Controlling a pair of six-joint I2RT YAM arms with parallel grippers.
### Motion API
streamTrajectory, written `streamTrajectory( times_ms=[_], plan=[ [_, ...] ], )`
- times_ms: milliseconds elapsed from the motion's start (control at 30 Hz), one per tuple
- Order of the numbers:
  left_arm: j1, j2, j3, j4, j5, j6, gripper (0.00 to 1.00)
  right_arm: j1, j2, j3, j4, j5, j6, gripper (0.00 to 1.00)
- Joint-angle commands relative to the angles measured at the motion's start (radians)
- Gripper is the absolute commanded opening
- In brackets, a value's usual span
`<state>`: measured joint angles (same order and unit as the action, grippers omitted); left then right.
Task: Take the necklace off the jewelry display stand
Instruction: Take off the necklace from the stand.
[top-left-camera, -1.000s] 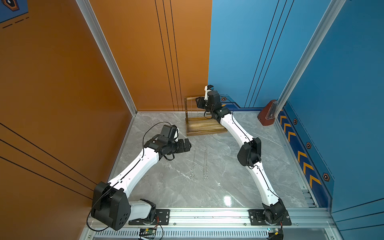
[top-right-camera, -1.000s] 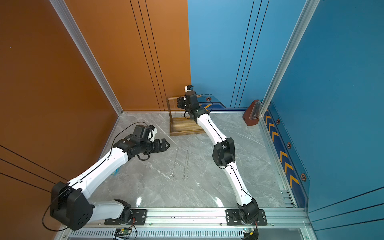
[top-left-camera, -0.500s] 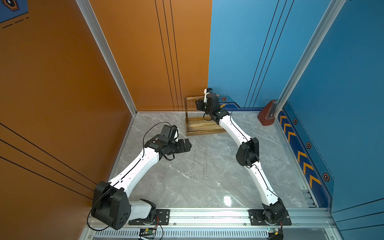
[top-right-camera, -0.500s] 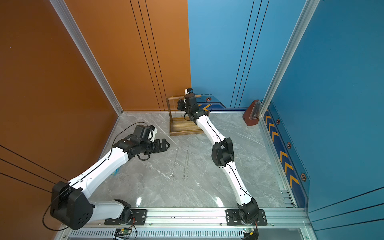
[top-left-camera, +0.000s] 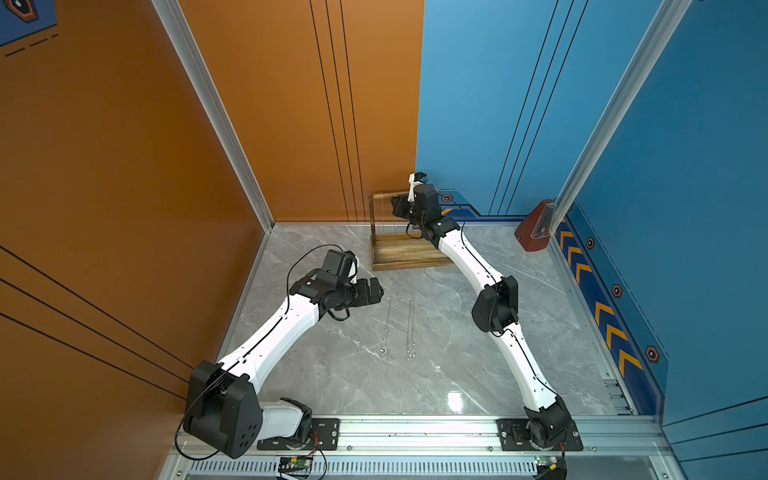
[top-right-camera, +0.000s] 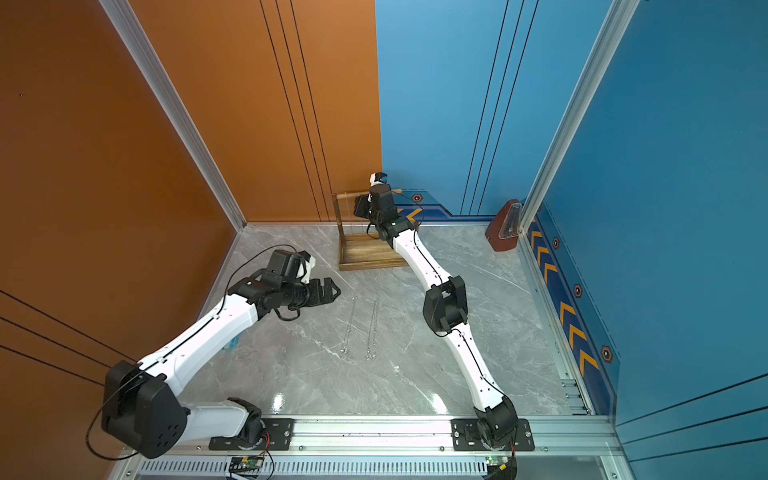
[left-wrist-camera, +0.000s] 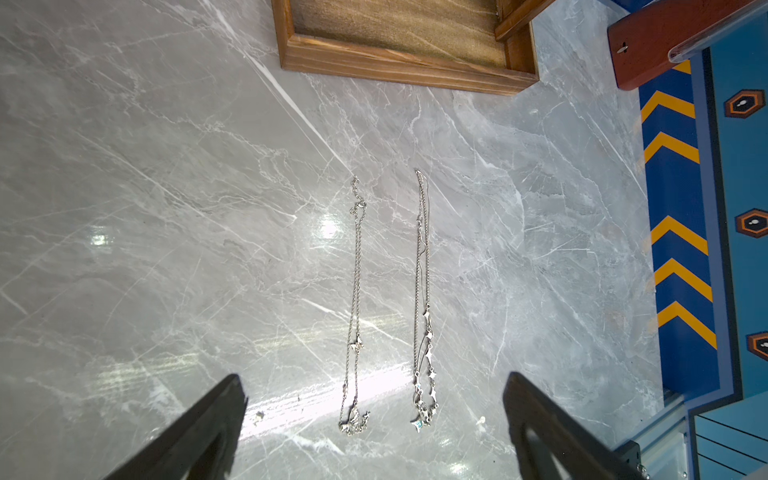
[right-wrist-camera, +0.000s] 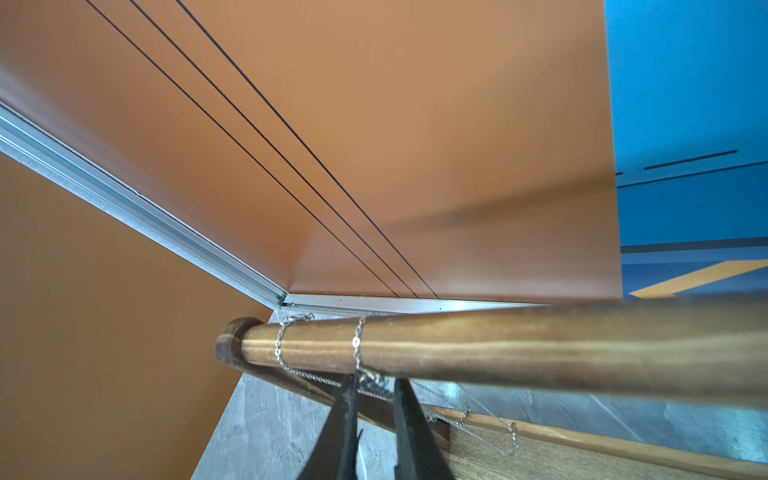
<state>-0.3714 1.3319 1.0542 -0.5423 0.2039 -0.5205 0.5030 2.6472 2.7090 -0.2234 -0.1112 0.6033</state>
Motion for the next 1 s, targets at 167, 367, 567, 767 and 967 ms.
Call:
streamTrajectory(
  times_ms=[167, 367, 567, 767, 967],
  plan=[
    [0.008, 0.012, -0.003, 0.001, 0.024, -0.002, 0.98, -0.01, 0.019, 0.031, 0.033, -0.001, 0.004, 0.1],
    [0.008, 0.012, -0.002, 0.001, 0.025, -0.001, 0.98, -0.008, 0.005, 0.031, 0.026, -0.004, -0.003, 0.07],
    [0.008, 0.013, -0.002, 0.001, 0.026, -0.002, 0.98, -0.01, -0.019, 0.026, 0.001, 0.003, -0.013, 0.05],
    [0.007, 0.013, -0.003, 0.001, 0.028, -0.001, 0.98, -0.012, -0.039, 0.023, -0.026, 0.005, -0.032, 0.02],
    [0.007, 0.012, -0.003, 0.001, 0.027, -0.001, 0.98, -0.024, -0.053, 0.019, -0.045, 0.0, -0.035, 0.0]
  ],
)
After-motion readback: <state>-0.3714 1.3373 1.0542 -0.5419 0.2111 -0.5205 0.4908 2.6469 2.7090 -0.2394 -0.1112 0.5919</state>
